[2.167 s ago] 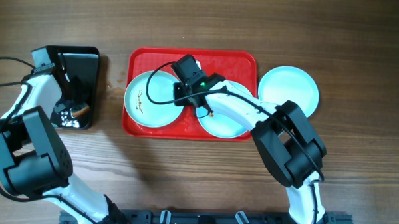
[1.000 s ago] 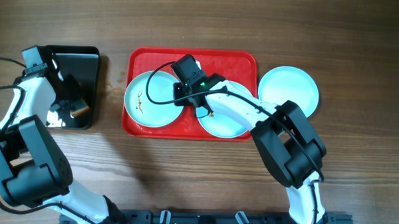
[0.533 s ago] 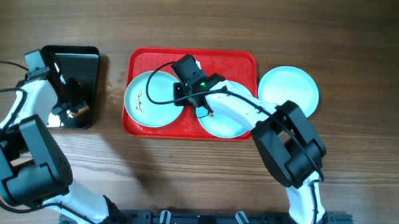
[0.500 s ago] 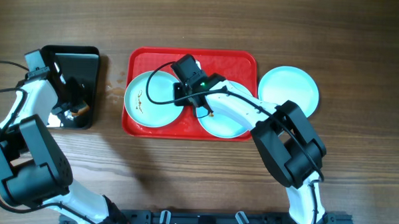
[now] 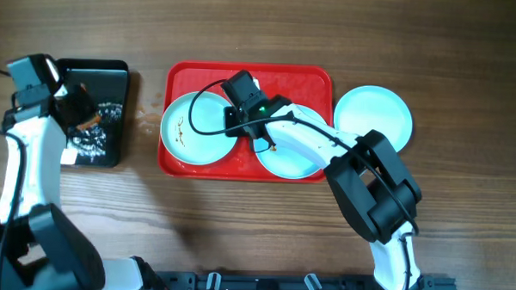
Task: Clean dirty plates on tray and stack at the side
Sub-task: 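Grasp the sponge in the black tray with the left gripper, then carry the sponge with the left gripper onto the held plate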
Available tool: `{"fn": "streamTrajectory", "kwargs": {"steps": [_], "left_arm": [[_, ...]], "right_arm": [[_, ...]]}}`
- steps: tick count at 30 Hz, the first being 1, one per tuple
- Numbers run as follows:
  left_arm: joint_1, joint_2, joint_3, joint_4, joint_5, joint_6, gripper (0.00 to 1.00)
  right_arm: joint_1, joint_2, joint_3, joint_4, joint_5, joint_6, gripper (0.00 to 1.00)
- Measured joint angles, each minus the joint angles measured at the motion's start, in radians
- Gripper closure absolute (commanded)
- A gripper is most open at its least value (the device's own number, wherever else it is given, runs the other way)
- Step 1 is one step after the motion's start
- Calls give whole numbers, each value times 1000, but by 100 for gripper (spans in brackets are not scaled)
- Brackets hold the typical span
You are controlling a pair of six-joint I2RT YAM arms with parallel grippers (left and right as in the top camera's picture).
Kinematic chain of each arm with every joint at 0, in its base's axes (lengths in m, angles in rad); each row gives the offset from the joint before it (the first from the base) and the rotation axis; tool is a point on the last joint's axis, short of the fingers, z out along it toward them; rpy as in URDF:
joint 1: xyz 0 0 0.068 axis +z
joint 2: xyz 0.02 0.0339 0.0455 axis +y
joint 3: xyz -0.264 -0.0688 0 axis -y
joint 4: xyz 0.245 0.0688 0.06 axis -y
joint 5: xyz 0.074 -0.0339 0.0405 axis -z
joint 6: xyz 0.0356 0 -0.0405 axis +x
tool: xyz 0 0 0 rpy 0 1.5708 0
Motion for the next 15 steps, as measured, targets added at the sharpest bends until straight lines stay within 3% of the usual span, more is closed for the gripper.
{"fn": "streamTrajectory", "kwargs": {"steps": [4,9,15], "left_arm": [[3,47,-47,66,-1,0,96],[21,151,-101,27,-4,0,96],[7,-33,-32,18,19,0,96]], "right_arm": [[0,0,0,0,0,-4,96],[0,0,0,0,0,-4,96],[-1,3,0,18,0,-5,96]]}}
